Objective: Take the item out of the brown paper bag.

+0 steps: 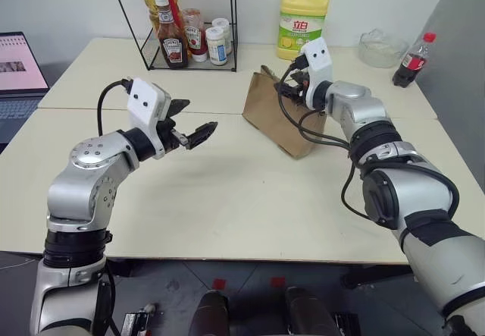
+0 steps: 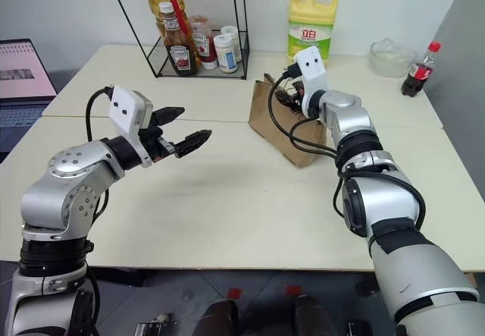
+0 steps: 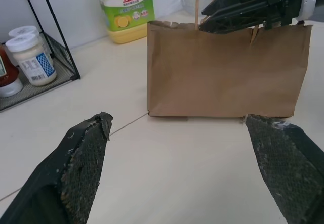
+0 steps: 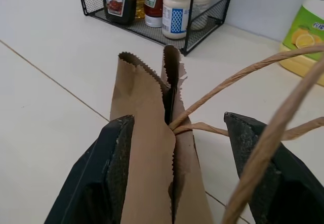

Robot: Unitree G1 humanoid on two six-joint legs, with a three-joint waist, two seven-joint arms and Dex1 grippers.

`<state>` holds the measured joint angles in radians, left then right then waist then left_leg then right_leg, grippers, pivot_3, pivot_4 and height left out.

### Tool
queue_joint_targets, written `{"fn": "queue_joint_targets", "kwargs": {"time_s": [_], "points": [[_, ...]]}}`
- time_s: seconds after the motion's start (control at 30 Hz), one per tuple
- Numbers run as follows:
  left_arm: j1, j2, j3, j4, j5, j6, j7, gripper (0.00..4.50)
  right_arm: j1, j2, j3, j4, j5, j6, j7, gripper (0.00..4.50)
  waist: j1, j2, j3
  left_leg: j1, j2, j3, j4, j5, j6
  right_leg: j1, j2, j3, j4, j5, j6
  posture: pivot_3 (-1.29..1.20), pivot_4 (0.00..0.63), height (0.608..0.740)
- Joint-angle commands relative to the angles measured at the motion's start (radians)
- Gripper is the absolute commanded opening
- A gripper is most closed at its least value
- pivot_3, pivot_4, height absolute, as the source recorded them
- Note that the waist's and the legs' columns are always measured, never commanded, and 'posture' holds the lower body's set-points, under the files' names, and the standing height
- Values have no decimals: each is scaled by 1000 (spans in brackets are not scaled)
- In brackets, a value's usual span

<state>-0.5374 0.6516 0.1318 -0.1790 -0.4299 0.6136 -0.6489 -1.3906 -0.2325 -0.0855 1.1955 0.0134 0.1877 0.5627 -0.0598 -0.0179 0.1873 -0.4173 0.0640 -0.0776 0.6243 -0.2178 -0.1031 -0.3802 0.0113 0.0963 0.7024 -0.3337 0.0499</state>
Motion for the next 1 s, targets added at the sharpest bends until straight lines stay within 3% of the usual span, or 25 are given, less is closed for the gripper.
{"fn": "queue_joint_targets", "kwargs": {"time_s": [0.03, 0.37, 0.8, 1.0], "points": [[-23, 1, 5, -5, 7, -32, -7, 4500, -6, -23, -21, -77, 33, 40, 8, 2959, 0, 0, 0, 0, 0, 0, 0, 0, 0, 0, 0, 0, 0, 0, 0, 0, 150, 740], [-27, -3, 6, -1, 16, -47, 13, 4500, 54, -94, 37, -216, 45, 231, 174, 2959, 1, 0, 0, 0, 0, 0, 0, 0, 1, 0, 0, 0, 0, 0, 0, 0, 150, 740], [-53, -14, -12, 12, 31, -58, 5, 4500, -60, -4, -51, -25, 85, 155, -55, 2959, -1, 0, 0, 0, 0, 0, 0, 0, 1, -1, 0, 0, 1, 0, 0, 0, 150, 740], [-44, -14, -4, -1, 28, -54, 5, 4500, -113, 30, -82, 30, 102, 113, -83, 2959, -1, 0, 0, 0, 0, 0, 0, 0, 1, -1, 0, 0, 2, 0, 0, 0, 150, 740]]}}
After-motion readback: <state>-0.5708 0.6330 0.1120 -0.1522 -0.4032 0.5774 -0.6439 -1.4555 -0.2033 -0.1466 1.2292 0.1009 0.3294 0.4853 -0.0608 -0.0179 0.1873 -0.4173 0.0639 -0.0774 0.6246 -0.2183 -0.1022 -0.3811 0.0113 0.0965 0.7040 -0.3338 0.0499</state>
